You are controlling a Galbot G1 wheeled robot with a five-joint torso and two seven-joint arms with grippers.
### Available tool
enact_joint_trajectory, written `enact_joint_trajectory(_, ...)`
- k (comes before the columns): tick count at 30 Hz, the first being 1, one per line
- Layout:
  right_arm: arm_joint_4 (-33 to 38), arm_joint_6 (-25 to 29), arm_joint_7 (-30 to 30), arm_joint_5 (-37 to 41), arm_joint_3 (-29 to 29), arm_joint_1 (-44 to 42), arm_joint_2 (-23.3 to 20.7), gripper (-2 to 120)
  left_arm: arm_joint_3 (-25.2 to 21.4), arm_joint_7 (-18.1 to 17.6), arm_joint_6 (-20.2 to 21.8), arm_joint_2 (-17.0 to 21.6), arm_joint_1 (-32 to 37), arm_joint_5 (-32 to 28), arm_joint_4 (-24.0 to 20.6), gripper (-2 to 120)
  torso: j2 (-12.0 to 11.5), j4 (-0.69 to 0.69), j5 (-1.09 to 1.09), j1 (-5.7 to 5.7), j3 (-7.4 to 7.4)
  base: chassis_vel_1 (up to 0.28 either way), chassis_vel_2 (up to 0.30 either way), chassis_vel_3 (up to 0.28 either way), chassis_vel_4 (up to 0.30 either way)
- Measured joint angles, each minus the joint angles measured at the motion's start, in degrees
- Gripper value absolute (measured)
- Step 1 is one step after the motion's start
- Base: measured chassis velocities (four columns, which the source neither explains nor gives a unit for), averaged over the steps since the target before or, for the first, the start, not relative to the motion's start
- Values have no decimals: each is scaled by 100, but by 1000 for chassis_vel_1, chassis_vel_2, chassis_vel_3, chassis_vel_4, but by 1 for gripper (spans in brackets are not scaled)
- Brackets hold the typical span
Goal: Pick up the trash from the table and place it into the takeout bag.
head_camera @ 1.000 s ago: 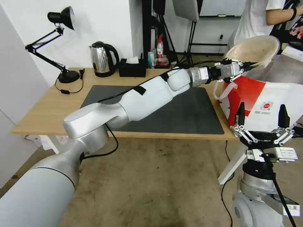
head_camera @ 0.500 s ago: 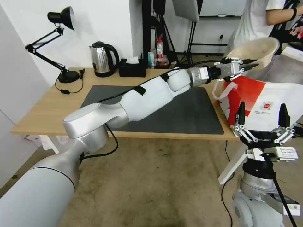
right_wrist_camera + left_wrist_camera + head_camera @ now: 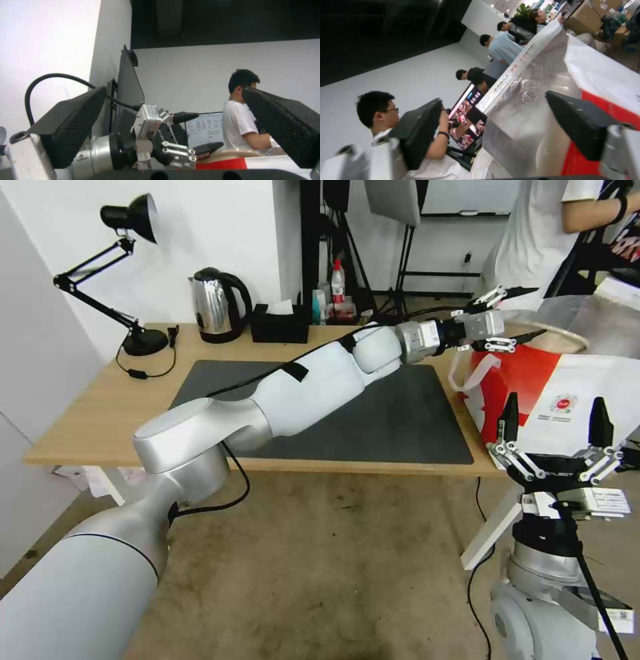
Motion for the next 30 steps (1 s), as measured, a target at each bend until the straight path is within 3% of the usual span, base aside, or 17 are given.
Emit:
enact_joint_trajectory(5,-2,-13,0,1,-6,24,0,100,-9,7,-1,2,0,-1,0,99,0,0,0,0,0,0,0,0,0)
enact_joint_trajectory(19,47,-126,0,2,20,124,-96,100,-262,12,4,24,-108,-68,-253,100,0,0,0,0,0,0,0,0,0)
enact_joint_trajectory(27,72,-151,4,88,156,89,-292,100,-350,-363,116,394,-65,-283,-826,100,0,-1,0,0,0,0,0,0,0)
enact_joint_trajectory(30,71,-175,1,91,162,99,-329,100,-543,-534,124,733,95,-285,-998,100,0,1,0,0,0,0,0,0,0)
